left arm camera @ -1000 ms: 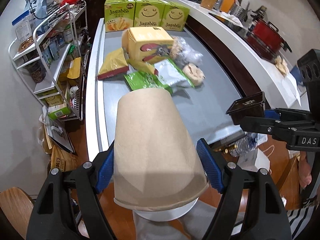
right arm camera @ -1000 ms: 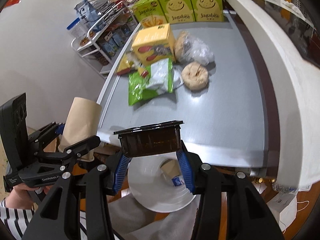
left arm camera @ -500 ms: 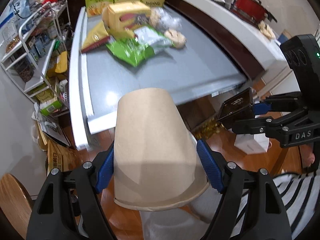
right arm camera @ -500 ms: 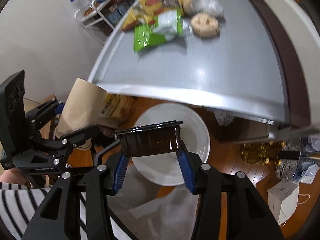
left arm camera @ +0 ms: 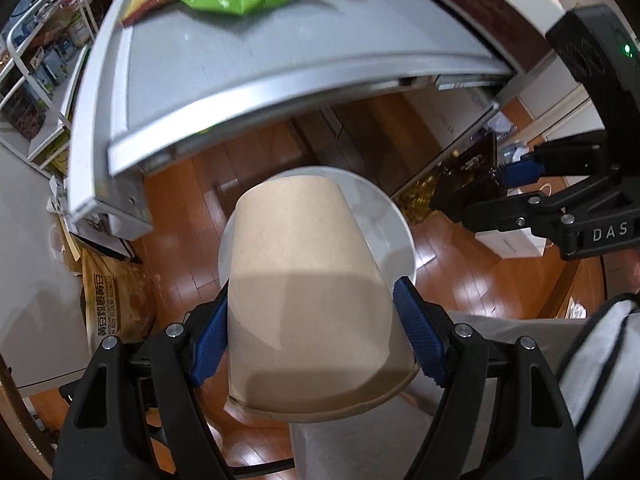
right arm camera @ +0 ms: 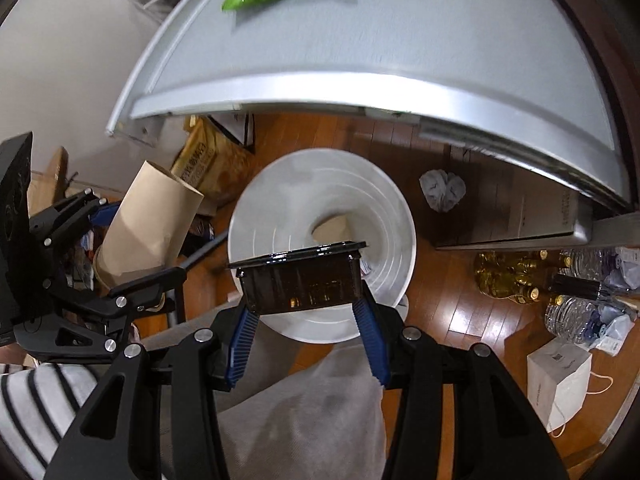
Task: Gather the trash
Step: 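Carry the container with the right tool and the cup with the left tool over the bin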
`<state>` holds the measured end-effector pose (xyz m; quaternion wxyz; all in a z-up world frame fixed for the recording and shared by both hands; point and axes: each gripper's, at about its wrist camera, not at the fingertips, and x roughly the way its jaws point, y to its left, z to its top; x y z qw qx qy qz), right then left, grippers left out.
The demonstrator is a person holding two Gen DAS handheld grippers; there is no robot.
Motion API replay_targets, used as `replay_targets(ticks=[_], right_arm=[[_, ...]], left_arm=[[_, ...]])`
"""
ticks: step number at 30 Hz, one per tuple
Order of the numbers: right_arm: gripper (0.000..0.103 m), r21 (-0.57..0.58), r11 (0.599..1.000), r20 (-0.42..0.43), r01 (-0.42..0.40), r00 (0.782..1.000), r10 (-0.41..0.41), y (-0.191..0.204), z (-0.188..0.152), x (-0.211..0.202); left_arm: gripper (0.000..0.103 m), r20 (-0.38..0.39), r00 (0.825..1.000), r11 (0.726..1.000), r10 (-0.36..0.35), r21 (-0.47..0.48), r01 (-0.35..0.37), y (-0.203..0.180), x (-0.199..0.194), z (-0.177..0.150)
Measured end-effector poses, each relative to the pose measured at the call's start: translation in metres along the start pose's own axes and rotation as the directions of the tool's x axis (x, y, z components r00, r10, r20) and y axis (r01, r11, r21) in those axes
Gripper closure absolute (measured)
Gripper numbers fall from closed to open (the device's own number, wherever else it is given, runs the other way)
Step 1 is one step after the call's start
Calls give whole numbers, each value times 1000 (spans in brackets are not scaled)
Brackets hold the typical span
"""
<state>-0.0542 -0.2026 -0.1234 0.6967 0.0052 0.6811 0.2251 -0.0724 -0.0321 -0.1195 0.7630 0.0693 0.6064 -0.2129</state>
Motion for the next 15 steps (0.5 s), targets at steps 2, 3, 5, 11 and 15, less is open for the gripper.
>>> replay_targets(ticks=[2, 3, 5, 11, 15], right_arm=[[57, -21, 1000, -20, 16, 1000, -16, 2, 2, 9], [57, -27, 999, -27, 20, 999, -20, 3, 2, 12], [57, -38, 999, -44, 29, 999, -31, 3, 3, 21], [57, -35, 998, -80, 48, 996, -50, -1, 9, 39], [57, -29, 997, -93, 68, 993, -70, -2, 13, 50]], left_arm=[[26, -21, 1000, 1000, 3, 2, -3, 0, 8, -1], [26, -28, 1000, 1000, 5, 3, -5, 1, 11, -2], [26, -47, 999, 1000, 9, 2, -9, 2, 19, -3], [26, -91, 995, 1000, 28, 1, -28, 7, 40, -2], [26, -106, 994, 999, 39, 4, -39, 13, 49, -1]])
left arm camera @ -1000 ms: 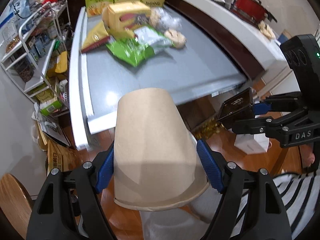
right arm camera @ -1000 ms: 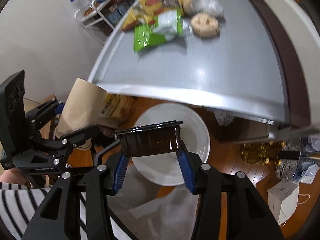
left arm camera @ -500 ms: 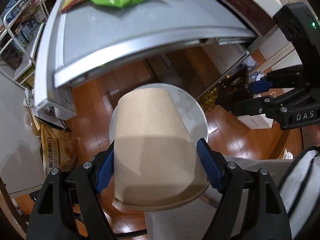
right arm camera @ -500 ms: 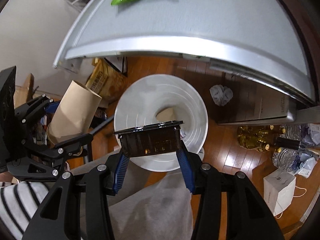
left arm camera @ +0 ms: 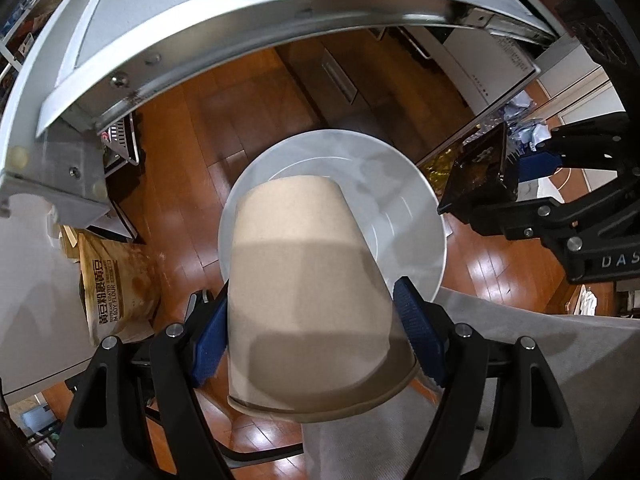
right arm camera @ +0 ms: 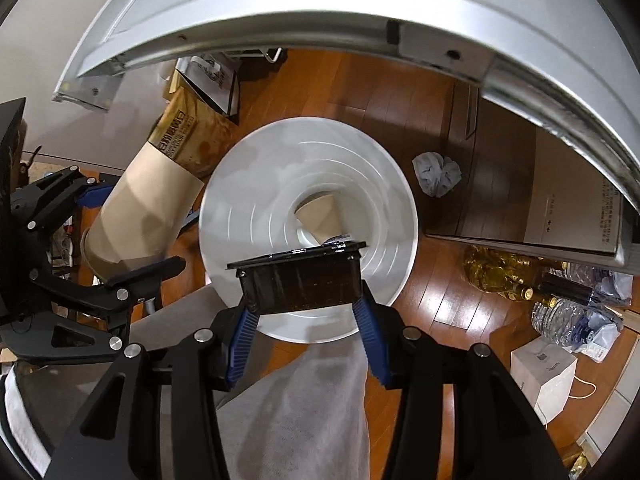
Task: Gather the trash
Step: 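Carry the container with the right tool and the cup with the left tool over the bin, then open both tools to drop the container and cup into the white bin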
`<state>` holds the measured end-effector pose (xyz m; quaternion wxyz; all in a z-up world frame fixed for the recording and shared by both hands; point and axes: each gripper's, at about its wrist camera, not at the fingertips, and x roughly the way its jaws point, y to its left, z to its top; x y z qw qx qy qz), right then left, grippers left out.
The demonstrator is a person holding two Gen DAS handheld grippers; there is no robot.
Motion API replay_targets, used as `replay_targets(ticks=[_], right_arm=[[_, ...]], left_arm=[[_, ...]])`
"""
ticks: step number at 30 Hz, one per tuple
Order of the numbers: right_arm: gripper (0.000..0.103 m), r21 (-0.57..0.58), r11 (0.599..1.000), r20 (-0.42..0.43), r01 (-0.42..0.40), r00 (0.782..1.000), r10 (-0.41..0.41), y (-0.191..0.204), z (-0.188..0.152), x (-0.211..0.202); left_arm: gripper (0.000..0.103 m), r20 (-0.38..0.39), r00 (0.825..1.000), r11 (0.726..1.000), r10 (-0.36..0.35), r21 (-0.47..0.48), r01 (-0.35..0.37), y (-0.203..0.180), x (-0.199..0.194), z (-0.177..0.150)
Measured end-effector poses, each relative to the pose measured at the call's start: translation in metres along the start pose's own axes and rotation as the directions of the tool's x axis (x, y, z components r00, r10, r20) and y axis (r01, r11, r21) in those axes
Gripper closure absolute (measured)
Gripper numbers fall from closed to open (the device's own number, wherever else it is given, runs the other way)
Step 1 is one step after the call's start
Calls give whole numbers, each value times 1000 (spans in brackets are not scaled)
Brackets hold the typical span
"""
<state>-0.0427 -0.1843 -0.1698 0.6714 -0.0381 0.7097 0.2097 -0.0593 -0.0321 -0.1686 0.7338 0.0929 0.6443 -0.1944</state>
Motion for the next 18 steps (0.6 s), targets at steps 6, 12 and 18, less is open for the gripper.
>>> replay_targets(ticks=[6, 12, 18], right_arm=[[57, 22, 1000, -3, 9, 1000, -9, 1, 8, 8], [57, 17, 1000, -4, 17, 1000, -17, 3, 13, 12], [57, 8, 1000, -3, 23, 1000, -23, 2, 14, 11]], left_arm=[[26, -1, 1000, 1000, 12, 8, -12, 0, 1, 7], [26, 0, 1000, 1000, 21, 13, -21, 0, 3, 11], [26, -1, 1000, 1000, 21, 21, -21, -2, 5, 12]])
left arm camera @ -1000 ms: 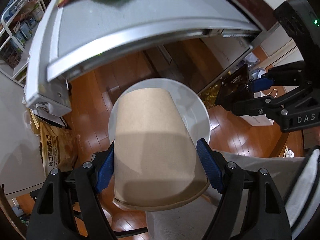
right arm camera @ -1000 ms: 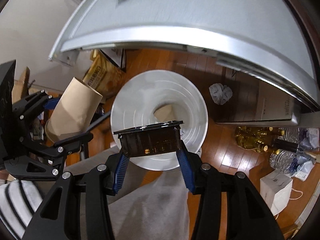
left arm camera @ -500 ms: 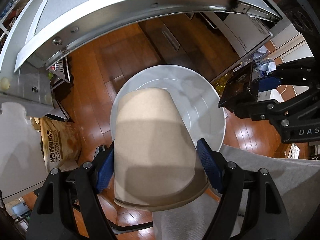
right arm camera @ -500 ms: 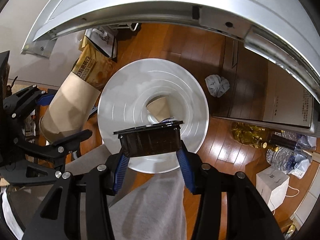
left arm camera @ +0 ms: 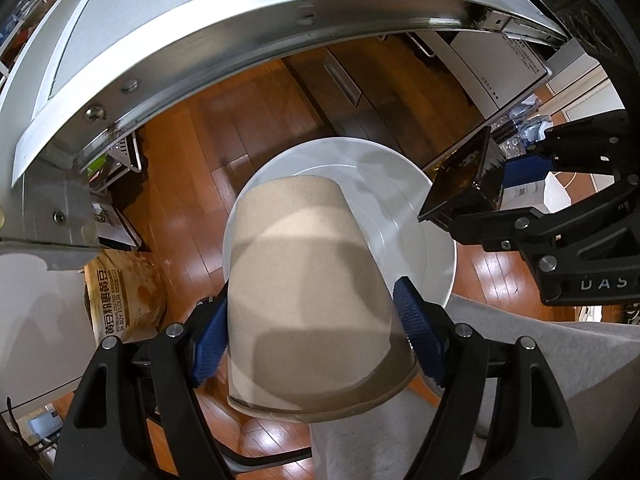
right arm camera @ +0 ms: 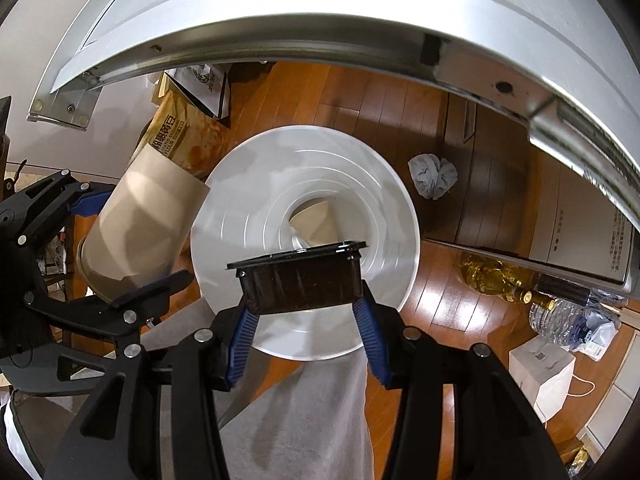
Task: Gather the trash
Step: 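Open both tools to drop the container and cup into the white bin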
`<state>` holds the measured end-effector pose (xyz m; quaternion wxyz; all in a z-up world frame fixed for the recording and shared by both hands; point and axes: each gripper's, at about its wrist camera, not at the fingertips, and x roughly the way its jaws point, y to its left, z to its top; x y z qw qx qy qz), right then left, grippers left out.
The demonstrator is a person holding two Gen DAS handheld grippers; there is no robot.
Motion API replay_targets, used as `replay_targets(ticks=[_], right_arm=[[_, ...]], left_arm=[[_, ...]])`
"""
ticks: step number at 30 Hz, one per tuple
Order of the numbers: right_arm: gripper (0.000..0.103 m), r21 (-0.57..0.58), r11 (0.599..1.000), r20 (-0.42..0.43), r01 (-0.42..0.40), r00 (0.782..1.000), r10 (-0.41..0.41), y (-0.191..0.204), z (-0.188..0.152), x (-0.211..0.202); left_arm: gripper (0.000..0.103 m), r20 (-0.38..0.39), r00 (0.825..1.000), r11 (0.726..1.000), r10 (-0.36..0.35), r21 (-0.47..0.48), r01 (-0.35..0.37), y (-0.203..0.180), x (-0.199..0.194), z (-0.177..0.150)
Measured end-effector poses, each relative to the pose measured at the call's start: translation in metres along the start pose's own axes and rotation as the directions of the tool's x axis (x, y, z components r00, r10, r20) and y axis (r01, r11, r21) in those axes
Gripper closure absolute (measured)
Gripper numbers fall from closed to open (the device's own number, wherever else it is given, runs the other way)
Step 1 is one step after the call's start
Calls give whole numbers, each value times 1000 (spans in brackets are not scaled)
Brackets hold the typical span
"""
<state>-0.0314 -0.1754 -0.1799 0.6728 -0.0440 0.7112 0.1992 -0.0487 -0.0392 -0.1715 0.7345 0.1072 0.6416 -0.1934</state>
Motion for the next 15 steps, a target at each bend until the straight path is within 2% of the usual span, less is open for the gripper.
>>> replay_targets(ticks=[6, 7, 9, 10, 15], right_arm=[[55, -2, 1000, 5, 9, 1000, -9, 2, 2, -3], [53, -2, 1000, 9, 7, 1000, -7, 3, 2, -4], [33, 3, 1000, 23, 1, 1000, -1, 3, 1, -9], [31, 5, 1000, 35, 1, 999, -2, 3, 1, -12], [30, 25, 1000, 49, -3, 999, 2, -1, 0, -21]], left_arm=[[23, -1, 1000, 1000, -17, 5, 17, 1, -1, 0], [22, 4, 1000, 1000, -19, 10, 19, 0, -3, 1], [19, 7, 1000, 1000, -11, 15, 11, 0, -4, 2], [19, 3, 1000, 1000, -12, 16, 12, 0, -4, 3], [19, -14, 1000, 1000, -27, 9, 27, 2, -3, 3]])
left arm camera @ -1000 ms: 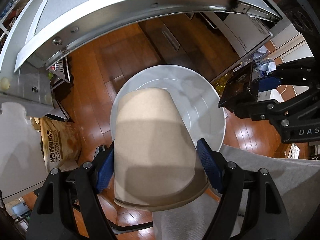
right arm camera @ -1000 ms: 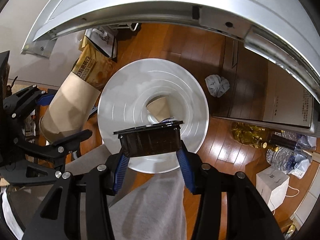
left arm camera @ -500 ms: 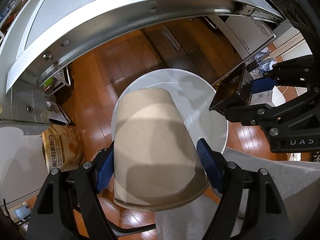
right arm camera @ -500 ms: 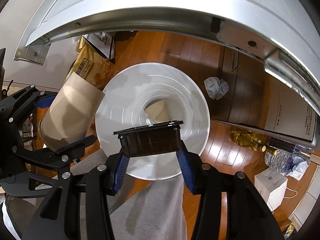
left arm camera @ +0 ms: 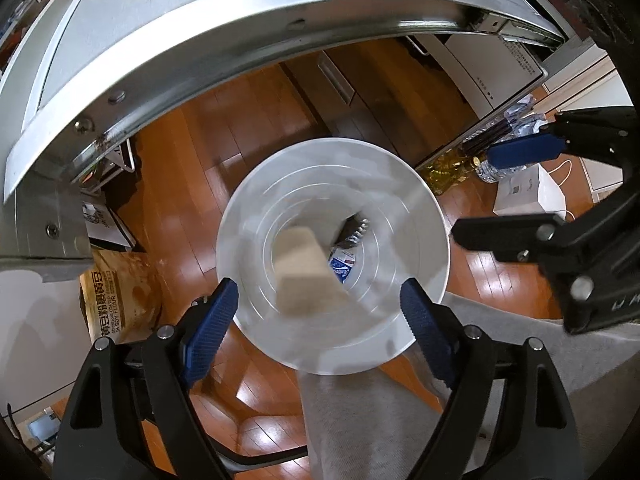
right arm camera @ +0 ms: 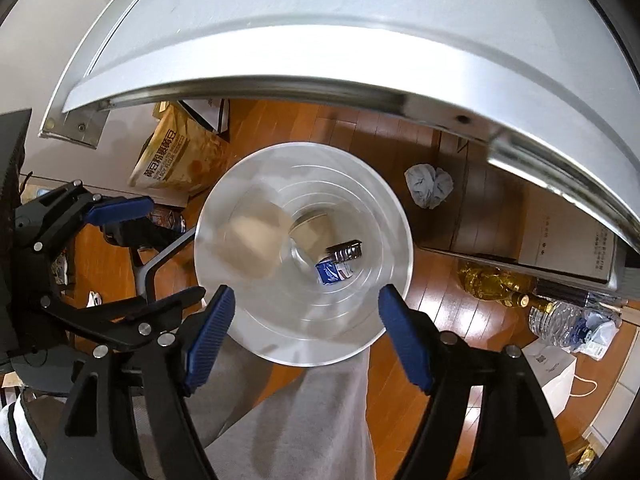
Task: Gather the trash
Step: 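Open both tools to drop the container and cup into the white bin, then move both tools up over the tray toward the yellow box and yellow bag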
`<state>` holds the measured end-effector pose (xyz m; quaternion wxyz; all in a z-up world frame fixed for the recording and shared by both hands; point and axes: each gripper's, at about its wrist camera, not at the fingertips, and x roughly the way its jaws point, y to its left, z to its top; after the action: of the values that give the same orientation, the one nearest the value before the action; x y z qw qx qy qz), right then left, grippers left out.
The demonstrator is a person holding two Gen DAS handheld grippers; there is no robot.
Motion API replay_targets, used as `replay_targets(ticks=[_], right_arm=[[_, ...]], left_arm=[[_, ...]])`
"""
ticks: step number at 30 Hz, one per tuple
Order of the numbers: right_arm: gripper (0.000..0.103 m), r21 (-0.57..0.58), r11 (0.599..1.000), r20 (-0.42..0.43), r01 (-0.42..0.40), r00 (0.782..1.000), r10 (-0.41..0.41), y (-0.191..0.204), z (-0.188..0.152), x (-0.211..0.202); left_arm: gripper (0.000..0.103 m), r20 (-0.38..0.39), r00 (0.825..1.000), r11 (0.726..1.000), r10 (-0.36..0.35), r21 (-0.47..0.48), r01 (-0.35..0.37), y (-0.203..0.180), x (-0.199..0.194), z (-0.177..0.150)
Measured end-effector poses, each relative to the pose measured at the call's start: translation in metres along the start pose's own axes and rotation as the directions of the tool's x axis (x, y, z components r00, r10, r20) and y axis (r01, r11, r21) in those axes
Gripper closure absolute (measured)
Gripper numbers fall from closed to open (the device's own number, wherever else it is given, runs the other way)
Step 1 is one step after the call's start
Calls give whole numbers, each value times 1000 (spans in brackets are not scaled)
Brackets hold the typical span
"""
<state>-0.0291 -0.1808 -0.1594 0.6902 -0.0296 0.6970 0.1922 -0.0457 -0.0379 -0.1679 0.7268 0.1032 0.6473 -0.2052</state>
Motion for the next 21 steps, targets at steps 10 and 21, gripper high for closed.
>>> replay_targets(ticks=[10, 21], right_arm=[[21, 52, 998, 90, -23, 996, 18, -10, -13, -44], [5, 110, 990, 437, 86, 890, -126, -9, -4, -160]], left_arm=[[2, 48, 999, 1000, 17, 1, -17, -2, -28, -11], [2, 323, 934, 985, 150, -134, -111, 4, -127, 10]])
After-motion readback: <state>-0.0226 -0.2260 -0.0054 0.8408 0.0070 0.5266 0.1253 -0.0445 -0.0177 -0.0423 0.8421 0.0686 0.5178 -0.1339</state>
